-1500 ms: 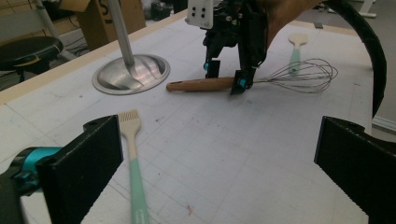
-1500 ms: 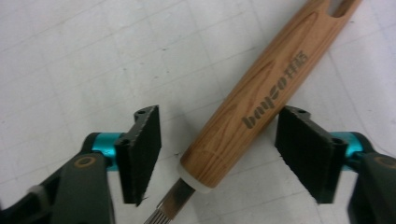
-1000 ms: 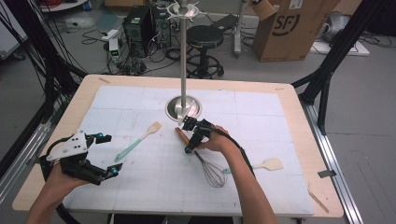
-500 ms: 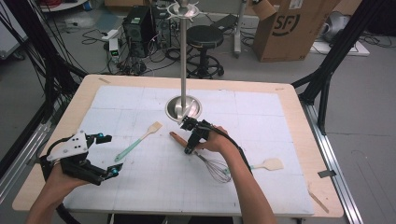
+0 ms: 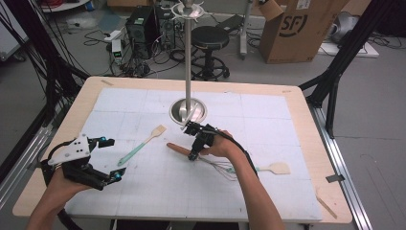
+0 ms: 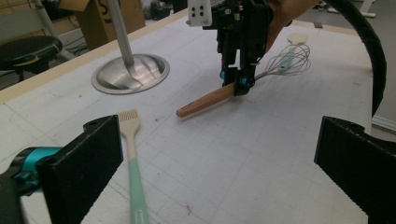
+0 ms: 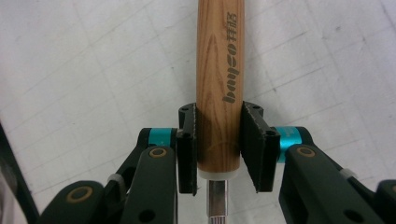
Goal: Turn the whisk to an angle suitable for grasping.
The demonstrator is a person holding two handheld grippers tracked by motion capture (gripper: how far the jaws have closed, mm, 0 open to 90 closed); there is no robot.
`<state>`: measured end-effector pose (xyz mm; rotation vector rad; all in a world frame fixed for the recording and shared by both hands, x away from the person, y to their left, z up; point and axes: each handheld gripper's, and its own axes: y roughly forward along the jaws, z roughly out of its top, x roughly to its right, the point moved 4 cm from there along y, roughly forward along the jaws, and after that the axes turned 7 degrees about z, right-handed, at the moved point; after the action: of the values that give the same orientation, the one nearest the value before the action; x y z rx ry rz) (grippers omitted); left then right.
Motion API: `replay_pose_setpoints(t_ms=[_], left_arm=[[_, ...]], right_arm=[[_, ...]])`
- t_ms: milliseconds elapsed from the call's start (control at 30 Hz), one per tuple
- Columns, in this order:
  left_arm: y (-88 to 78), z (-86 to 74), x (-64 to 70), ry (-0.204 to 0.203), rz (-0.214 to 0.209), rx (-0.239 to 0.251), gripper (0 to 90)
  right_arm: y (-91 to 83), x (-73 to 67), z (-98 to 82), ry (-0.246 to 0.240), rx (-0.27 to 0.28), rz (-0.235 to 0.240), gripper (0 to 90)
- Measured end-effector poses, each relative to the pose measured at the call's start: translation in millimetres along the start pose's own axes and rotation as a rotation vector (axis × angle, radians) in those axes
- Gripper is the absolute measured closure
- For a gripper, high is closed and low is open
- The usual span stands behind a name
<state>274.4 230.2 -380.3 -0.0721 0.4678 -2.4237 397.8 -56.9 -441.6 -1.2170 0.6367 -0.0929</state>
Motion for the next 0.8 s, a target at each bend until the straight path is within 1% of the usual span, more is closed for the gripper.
replay_pose_setpoints(t_ms=[200,267,300,367,400,433,467,533,567,600,733,767,800], left_arm=[[-0.1,0.1,-0.3,0.001,0.001,0.001,1.7],[0.1,0.0,0.0,0.0,0.001,0.0,1.6],[0.6,0.2,0.8,-0.004,0.001,0.003,1.7],[0.5,0.3,1.0,-0.001,0.0,0.001,1.7],[0.6,0.6,1.2,0.002,-0.001,0.001,1.7],[0.7,0.7,1.5,0.001,0.0,0.002,1.6],[0.7,0.8,1.6,0.0,0.001,0.002,1.7],[0.7,0.8,1.8,0.0,0.0,0.002,1.6],[0.5,0.6,1.5,0.002,-0.003,-0.001,1.6],[0.5,0.6,1.5,0.002,-0.003,-0.001,1.6],[0.6,0.2,0.7,0.001,0.0,0.0,1.7],[0.6,0.2,0.6,0.002,0.0,0.0,1.7],[0.6,0.3,0.6,0.002,-0.001,0.001,1.7]], right_arm=[[-3.8,-3.3,-3.6,0.003,-0.002,0.024,68.8],[-7.3,-5.2,-4.9,0.009,0.007,0.024,68.8],[-10.9,-6.2,-6.4,-0.003,0.016,0.027,68.8],[-13.5,-7.2,-6.6,-0.003,0.033,0.019,68.9],[-13.5,-7.2,-6.6,-0.003,0.033,0.019,68.9],[-15.4,-7.5,-6.9,-0.013,0.04,0.02,68.9],[-17.3,-8.4,-6.1,-0.02,0.06,0.018,68.9],[-18.7,-9.4,-6.3,-0.016,0.06,0.026,68.9],[-19.7,-11.3,-5.2,-0.019,0.075,0.034,68.9],[-19.7,-11.3,-5.2,-0.019,0.075,0.034,68.9],[-19.7,-13.1,-4.6,-0.03,0.076,0.039,68.9],[-20.1,-14.3,-3.4,-0.037,0.085,0.044,68.9],[-20.6,-15.6,-2.8,-0.029,0.091,0.05,68.9]])
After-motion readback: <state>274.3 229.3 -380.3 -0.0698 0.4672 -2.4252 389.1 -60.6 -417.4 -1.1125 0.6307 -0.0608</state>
